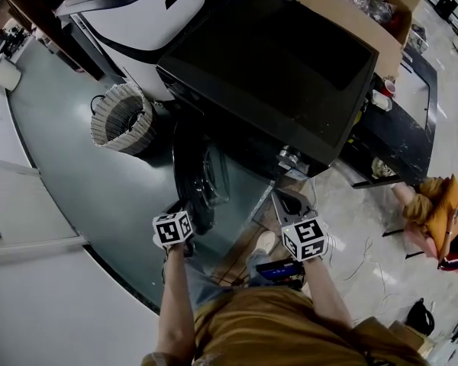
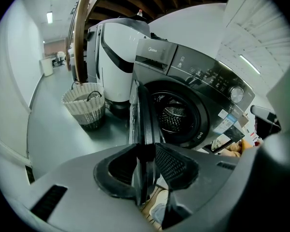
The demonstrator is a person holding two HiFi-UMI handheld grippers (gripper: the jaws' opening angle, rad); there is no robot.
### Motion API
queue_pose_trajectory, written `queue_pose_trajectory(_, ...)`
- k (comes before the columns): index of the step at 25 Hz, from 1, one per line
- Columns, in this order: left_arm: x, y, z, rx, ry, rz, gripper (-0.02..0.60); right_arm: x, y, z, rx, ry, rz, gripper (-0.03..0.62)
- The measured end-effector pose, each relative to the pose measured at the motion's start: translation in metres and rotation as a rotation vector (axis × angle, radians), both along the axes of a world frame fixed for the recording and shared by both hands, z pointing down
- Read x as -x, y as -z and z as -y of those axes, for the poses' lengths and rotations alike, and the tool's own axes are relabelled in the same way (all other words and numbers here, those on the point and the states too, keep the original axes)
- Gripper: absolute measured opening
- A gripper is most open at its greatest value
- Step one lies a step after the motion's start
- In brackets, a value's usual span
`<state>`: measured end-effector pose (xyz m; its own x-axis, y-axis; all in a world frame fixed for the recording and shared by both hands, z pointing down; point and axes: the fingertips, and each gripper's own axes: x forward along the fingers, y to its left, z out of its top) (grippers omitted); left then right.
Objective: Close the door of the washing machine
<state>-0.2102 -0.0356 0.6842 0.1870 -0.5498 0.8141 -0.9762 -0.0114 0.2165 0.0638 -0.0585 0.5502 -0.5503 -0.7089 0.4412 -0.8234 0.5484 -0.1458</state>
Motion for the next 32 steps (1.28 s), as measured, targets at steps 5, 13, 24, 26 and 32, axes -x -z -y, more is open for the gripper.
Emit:
queue_pose_trajectory(5,-0.009,0.0,0.001,0.007,-0.004,-0.009,0.137,-0.006,-0.002,-0.001,0.004,-0.011,-0.003,0.012)
queue_pose_trajectory(13,-0.025,-0.001,0.004,0.01,-0.005,-0.019,0.138,-0.015,-0.002,-0.001,0.001,-0.027,-0.002,0.012)
queue_pose_trajectory(24,-0.045,0.001,0.01,0.022,0.026,-0.076,0.138,-0.027,-0.001,0.0,-0.003,-0.052,-0.007,0.012)
queue_pose_trajectory(26,-0.05,0.001,0.012,0.023,0.026,-0.09,0.138,-0.029,0.0,0.0,-0.006,-0.053,-0.01,0.012)
queue_pose_trajectory(32,-0.068,-0.001,0.017,0.023,0.032,-0.146,0.141,-0.037,0.0,-0.005,-0.005,-0.061,-0.021,0.012)
